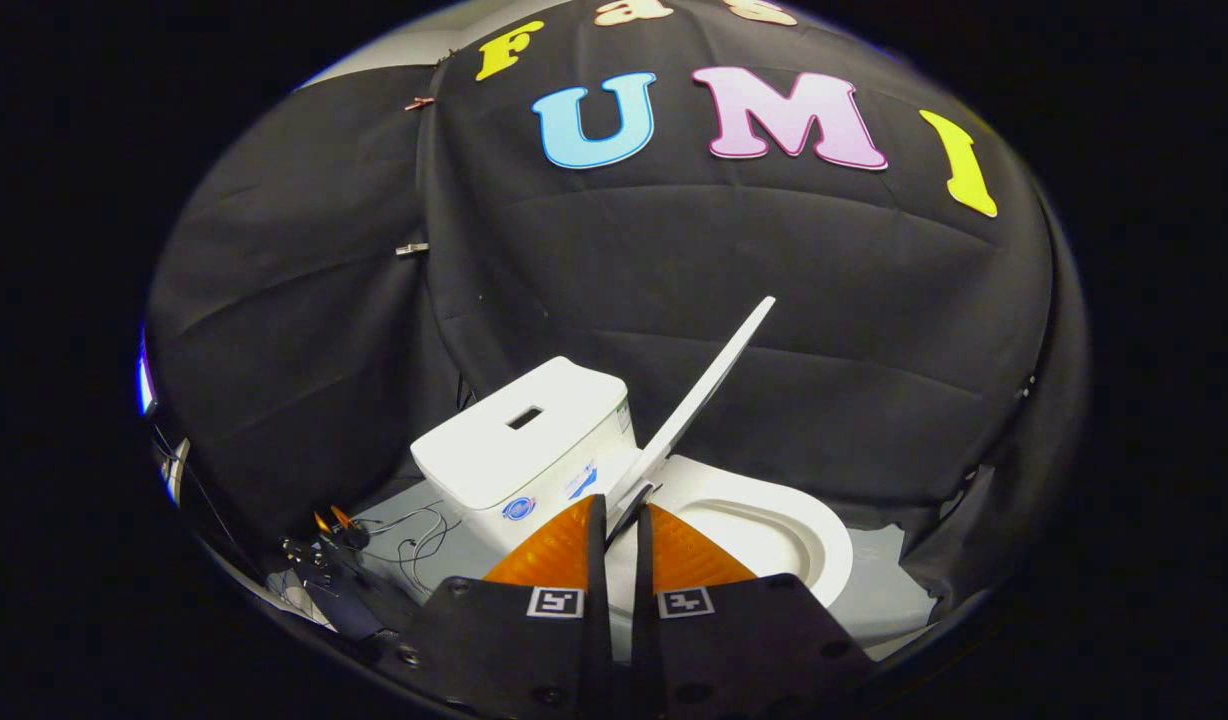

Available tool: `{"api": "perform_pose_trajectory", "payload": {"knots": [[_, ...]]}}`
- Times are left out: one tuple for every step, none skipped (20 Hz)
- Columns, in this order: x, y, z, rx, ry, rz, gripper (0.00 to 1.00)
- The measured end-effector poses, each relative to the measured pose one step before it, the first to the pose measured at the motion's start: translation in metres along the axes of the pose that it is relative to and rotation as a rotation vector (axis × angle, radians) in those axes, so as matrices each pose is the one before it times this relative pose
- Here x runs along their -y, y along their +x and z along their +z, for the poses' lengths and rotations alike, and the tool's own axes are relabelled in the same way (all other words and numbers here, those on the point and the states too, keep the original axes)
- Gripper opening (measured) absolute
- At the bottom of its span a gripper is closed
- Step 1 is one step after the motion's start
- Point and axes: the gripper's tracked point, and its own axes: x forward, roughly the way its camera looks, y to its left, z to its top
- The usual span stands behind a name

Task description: Open the toilet lid.

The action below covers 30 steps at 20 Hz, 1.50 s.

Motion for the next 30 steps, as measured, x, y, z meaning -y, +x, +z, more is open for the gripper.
{"api": "perform_pose_trajectory", "payload": {"knots": [[-0.00371,0.00135,0.00317,0.00559,-0.00623,0.00238,0.12],[-0.01021,0.00608,0.00252,0.00442,0.00204,0.00283,0.12],[-0.00897,0.00503,0.00251,0.00355,0.00393,0.00451,0.12],[-0.00802,0.00448,0.00022,0.00354,-0.00337,0.00772,0.12],[-0.00511,0.00193,0.00189,0.00113,-0.01115,0.00836,0.12],[-0.00212,0.00125,0.00142,0.00141,-0.00659,0.00559,0.12],[-0.00321,0.00115,0.00243,0.00172,-0.00323,0.00502,0.12],[-0.00422,0.00255,0.00343,0.00374,0.00222,0.00445,0.12],[-0.00611,0.00123,0.00284,0.00453,0.00438,0.0113,0.12],[-0.00467,0.00154,-0.00147,0.00016,-0.00192,0.00625,0.13],[-0.00438,0.00244,0.00425,0.00754,-0.00546,0.00508,0.17],[-0.009,0.00492,-0.00083,-0.00616,0.00076,0.02748,0.17],[-0.0077,0.00139,-0.00123,-0.01001,-0.00821,0.01437,0.25],[-0.00665,0.00225,0.00283,0.01196,-0.01462,0.01537,0.31],[-0.00352,0.00298,0.00192,0.00291,-0.01202,0.00292,0.38],[-0.00378,0.00452,0.00036,0.00559,-0.01026,0.00241,0.39],[-0.00643,0.00241,0.00308,0.00501,-0.00293,0.01383,0.4],[-0.01272,0.00076,-0.0011,-0.00712,0.01257,0.03816,0.4],[-0.00689,0.00229,-0.00056,0.00176,0.00034,0.01087,0.55],[-0.00104,0.00281,0.00323,0.01141,-0.00828,0.00106,0.71],[-0.00066,0.00437,0.0009,0.00872,-0.00416,0.00619,0.87],[-0.0011,0.00459,0.00104,0.00726,0.0004,0.00056,0.86],[-0.00154,0.00455,0.00046,0.00434,0.00272,0.00179,0.85],[-0.00263,0.00284,-0.00036,0.00108,0.00337,0.004,0.85],[-0.00497,0.00264,-0.0004,-0.00257,0.00898,0.01432,0.85],[-0.00397,0.00495,0.00007,-0.00604,0.00617,0.00675,0.87],[-0.00231,0.00281,0.00169,0.0022,0.00115,0.00496,0.94],[-0.00379,0.00469,0.00173,0.00339,0.00465,0.00824,0.94],[-0.00333,0.00321,0.00147,0.00467,0.00437,0.00541,0.93],[-0.0046,0.00441,0.00108,0.00396,-0.00072,0.00651,0.94]]}}
